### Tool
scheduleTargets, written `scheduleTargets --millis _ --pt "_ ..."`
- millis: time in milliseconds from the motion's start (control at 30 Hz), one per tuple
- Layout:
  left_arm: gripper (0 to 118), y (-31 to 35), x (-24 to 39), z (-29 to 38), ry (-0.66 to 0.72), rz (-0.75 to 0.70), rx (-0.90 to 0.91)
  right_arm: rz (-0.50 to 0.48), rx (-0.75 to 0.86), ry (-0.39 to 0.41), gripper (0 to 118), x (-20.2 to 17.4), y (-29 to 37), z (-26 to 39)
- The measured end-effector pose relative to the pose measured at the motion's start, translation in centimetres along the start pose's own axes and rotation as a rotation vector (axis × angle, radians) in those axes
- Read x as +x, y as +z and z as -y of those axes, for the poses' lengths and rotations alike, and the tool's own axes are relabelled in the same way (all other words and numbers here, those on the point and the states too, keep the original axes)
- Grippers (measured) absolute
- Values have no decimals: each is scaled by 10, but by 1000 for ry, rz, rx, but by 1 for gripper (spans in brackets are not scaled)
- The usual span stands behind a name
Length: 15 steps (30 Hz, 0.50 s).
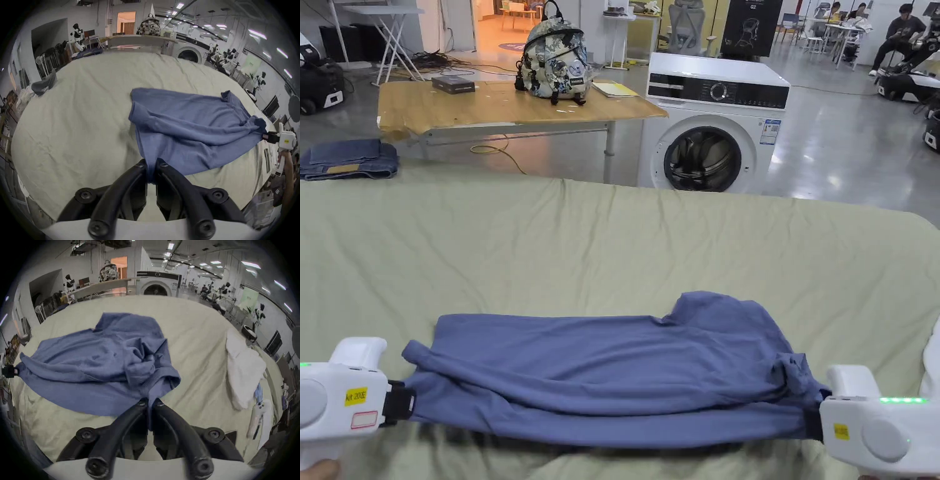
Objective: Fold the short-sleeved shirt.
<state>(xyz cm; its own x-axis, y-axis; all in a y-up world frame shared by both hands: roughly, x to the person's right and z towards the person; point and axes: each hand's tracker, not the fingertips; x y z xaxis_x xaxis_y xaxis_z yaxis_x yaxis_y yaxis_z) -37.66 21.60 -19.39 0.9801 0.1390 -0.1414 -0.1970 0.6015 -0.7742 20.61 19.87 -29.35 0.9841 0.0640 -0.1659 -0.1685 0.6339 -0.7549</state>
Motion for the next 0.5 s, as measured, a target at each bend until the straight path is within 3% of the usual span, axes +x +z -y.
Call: scheduleTargets --millis 267,500 --pt "3 49 -9 5 6 12 70 4 47 21 2 0 69 3" --pt "3 47 -24 70 30 -15 6 -4 -37 52 2 -18 85 61"
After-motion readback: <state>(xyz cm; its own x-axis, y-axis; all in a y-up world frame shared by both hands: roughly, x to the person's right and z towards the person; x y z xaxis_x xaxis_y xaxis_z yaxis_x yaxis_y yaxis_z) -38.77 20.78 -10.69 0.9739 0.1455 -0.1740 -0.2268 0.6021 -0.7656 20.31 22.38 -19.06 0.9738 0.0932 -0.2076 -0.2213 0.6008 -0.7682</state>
